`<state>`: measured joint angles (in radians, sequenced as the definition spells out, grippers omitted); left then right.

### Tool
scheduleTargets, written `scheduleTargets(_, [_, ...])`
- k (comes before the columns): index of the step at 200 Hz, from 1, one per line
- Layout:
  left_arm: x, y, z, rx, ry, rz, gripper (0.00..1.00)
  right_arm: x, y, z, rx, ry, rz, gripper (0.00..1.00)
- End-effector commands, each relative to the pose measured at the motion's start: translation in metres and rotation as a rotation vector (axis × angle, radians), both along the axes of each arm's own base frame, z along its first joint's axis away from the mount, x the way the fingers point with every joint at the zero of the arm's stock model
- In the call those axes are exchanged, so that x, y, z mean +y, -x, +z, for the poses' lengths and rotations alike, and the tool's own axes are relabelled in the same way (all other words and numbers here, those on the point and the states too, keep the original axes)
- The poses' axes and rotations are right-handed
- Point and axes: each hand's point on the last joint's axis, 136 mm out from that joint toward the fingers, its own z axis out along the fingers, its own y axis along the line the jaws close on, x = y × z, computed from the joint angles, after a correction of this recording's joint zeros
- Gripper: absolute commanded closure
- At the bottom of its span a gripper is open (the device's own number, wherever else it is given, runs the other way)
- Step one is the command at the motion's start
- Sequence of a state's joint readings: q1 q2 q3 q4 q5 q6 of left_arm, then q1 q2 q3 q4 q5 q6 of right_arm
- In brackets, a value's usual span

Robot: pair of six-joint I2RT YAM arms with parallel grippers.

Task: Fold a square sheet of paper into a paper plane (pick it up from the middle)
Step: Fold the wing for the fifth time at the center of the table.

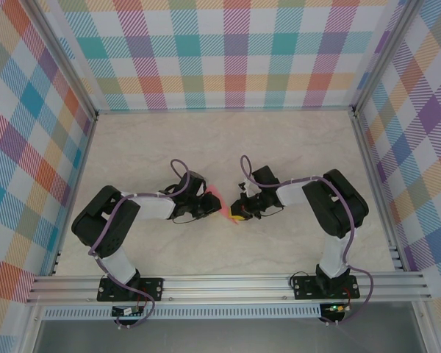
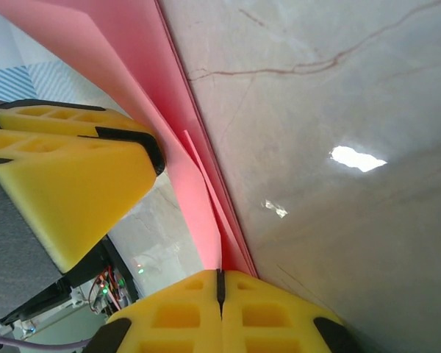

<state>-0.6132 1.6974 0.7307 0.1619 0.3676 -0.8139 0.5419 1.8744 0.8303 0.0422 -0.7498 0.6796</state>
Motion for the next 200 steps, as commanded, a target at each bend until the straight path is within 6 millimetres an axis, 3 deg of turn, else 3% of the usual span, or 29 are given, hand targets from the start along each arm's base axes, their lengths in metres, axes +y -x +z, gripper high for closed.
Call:
scheduleTargets(1, [-0.011, -0.002, 0.024, -0.077, 0.072, -0.043, 0.80, -0.008, 0.008, -0.016, 0.070, 0.017, -0.019, 0.99])
scheduleTargets(47, [-0.020, 0.008, 0.028, -0.108, 0.123, -0.093, 0.80, -0.006, 0.006, -0.011, 0.088, -0.026, -0.025, 1.00])
scheduleTargets(89, [-0.023, 0.011, 0.014, -0.081, 0.086, -0.100, 0.81, -0.005, 0.005, -0.010, 0.100, -0.036, -0.028, 1.00])
scheduleTargets(200, [-0.001, 0.006, -0.021, 0.047, -0.094, 0.010, 0.87, -0.006, 0.006, -0.013, 0.124, -0.029, -0.018, 0.98])
